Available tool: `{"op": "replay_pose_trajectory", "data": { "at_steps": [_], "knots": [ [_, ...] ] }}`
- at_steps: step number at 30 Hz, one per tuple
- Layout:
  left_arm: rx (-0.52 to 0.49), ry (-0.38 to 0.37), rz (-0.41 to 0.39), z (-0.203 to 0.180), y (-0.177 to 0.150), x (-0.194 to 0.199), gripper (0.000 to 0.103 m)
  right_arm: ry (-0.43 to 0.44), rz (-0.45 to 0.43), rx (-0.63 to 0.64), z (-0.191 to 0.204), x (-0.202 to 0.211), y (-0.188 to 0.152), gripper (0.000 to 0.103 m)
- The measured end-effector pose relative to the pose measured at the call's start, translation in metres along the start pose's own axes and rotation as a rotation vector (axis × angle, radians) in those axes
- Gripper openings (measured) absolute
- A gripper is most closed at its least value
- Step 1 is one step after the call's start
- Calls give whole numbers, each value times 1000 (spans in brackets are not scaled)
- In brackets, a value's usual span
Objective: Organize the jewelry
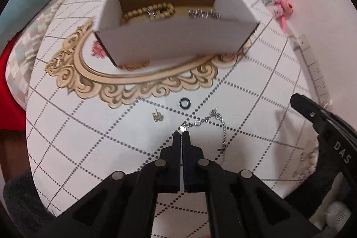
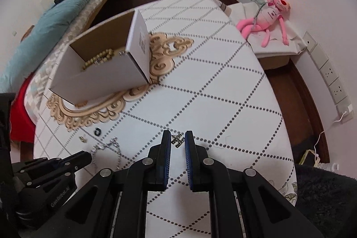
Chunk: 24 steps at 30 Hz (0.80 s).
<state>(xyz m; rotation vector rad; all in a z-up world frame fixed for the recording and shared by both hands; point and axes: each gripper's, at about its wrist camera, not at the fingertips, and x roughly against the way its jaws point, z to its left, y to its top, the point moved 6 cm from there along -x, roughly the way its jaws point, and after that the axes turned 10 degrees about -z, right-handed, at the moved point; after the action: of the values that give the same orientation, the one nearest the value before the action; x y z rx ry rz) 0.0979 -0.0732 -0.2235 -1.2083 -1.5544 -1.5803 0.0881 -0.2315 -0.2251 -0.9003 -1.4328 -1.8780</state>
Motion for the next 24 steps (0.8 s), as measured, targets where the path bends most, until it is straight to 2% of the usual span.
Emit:
{"op": "replay_pose_trajectory", "data": {
  "at_steps": [8, 10, 11, 13, 14, 16, 18, 23, 24],
  "knots": [
    [65, -88, -57, 16, 17, 23, 2, 39, -37, -18, 6, 16, 16, 13],
    [126, -106, -14, 27, 12, 12, 5, 40, -37, -22, 6, 17, 16, 13],
    [142, -96, 15, 30, 8, 4, 9, 42, -34, -25, 6, 16, 16, 13],
    [154, -79, 59, 30, -3, -11, 31, 38, -31, -31, 5, 14, 13, 13],
    [157, -74, 67, 30, -6, -17, 50, 37, -26, -35, 4, 13, 11, 13],
    [157, -70, 83, 28, -12, -27, 52, 30, -17, -44, 1, 9, 7, 13],
    [115, -48, 67, 21, -13, -26, 54, 21, -9, -49, -2, 6, 2, 13],
    [-83, 89, 49, -5, -18, -34, 54, 0, -1, -58, -11, 0, -4, 13],
    [-97, 80, 36, -11, -18, -34, 48, -4, 0, -61, -12, -1, -5, 13]
  ]
}}
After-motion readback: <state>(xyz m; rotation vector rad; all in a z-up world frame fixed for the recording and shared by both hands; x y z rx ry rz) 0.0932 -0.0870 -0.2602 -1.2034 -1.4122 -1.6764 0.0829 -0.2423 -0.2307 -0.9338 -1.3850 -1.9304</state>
